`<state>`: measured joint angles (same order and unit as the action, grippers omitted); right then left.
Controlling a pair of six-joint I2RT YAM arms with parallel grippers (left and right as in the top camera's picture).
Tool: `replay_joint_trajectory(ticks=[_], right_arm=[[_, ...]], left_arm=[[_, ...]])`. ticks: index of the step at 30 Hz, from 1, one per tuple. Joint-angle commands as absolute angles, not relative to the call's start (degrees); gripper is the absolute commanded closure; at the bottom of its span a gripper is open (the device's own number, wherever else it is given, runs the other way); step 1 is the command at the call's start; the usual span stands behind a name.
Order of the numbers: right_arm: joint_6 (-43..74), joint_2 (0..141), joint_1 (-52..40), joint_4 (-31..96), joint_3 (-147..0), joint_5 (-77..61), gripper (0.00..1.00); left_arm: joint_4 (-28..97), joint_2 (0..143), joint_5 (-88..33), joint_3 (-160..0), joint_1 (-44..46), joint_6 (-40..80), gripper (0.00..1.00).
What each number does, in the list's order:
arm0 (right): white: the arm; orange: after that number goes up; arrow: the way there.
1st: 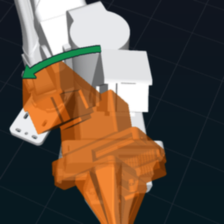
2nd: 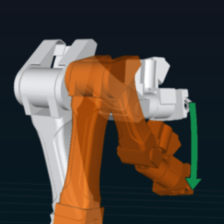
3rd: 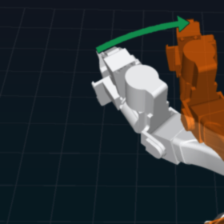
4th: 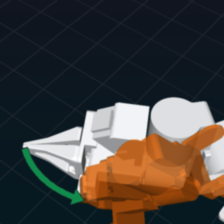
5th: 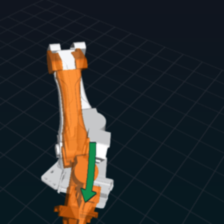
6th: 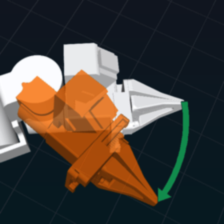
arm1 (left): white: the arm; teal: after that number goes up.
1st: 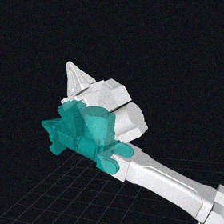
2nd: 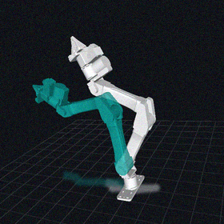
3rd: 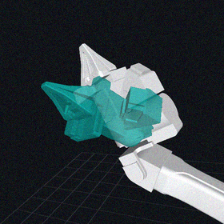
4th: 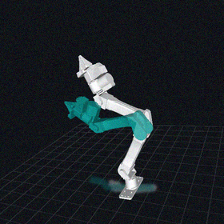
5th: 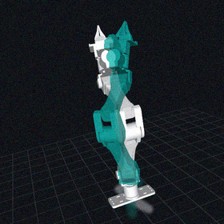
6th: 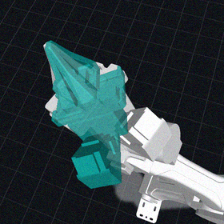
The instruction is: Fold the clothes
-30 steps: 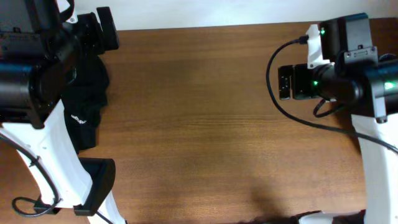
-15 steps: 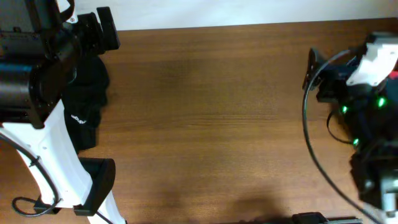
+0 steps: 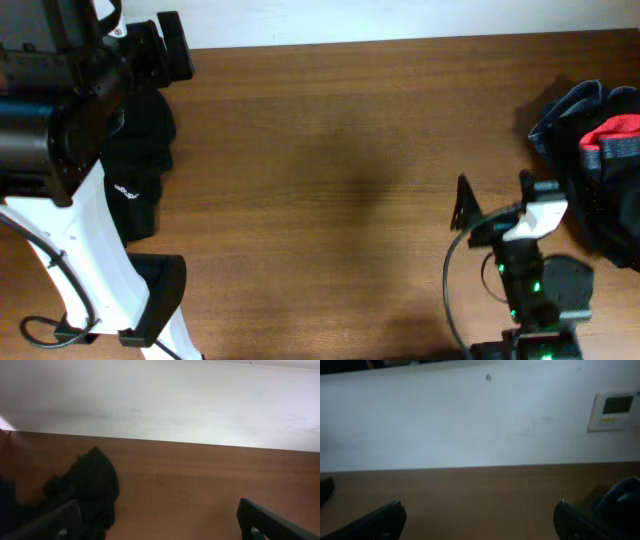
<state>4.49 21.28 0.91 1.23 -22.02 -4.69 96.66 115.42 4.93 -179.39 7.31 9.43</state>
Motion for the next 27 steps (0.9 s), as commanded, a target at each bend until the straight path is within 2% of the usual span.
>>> replay_joint_trajectory(ticks=[1,11,19,27], right_arm=[[4.71,14.87,3.29,-0.67,-15.27,-7.22,0.01],[4.67,4.40,4.95,-1.78,-3.38,-10.20,0.01],[-1.10,1.08,4.91,-0.82,-0.32,-12.93,0.01],[-1.08,0.19,4.89,3.22,-0.32,-13.61,0.01]], left_arm=[[96.66,115.81,4.80,-179.24,7.22,9.32,0.01],[96.66,115.81,4.80,-179.24,7.22,9.32,0.01],[96.66,115.81,4.82,-179.24,7.22,9.32,0.01],[96.66,115.81,4.80,-179.24,7.22,9.32,0.01]])
